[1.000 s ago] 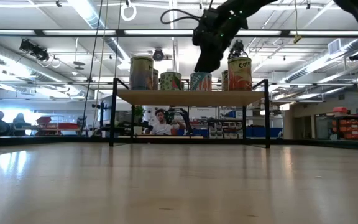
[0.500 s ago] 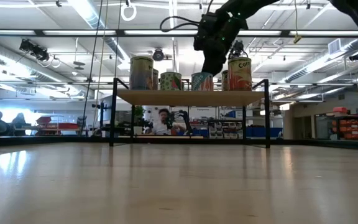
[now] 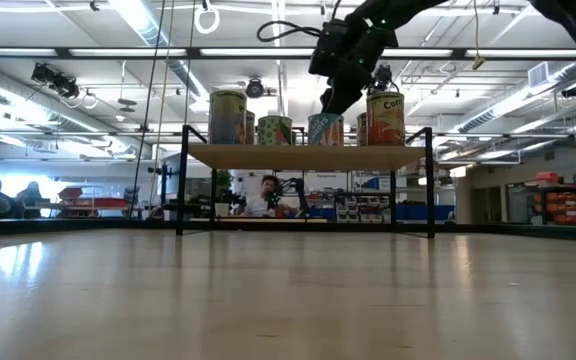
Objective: Pick and place cans onto a shelf
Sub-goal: Adjust the cans on the shelf
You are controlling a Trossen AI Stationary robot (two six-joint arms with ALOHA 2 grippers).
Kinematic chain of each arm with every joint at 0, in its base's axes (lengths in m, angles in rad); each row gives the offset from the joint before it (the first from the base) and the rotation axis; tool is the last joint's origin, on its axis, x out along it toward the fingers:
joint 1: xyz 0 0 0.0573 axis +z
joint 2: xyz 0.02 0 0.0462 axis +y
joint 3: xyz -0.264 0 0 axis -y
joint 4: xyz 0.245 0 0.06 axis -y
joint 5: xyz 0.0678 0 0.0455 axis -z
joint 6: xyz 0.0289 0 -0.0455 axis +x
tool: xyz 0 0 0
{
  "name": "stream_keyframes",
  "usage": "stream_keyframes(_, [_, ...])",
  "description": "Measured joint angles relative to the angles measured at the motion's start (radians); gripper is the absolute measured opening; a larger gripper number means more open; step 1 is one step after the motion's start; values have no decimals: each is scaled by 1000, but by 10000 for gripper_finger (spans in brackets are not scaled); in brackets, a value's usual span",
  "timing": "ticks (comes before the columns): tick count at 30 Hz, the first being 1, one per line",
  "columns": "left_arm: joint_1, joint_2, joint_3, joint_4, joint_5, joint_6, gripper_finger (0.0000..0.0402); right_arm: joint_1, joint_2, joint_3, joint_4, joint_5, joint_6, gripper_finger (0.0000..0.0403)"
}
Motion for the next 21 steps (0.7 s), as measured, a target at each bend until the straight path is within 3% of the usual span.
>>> stream_keyframes(21, [-52, 0, 0, 1, 0, -38, 348, -33, 6, -1, 3, -21, 62, 347])
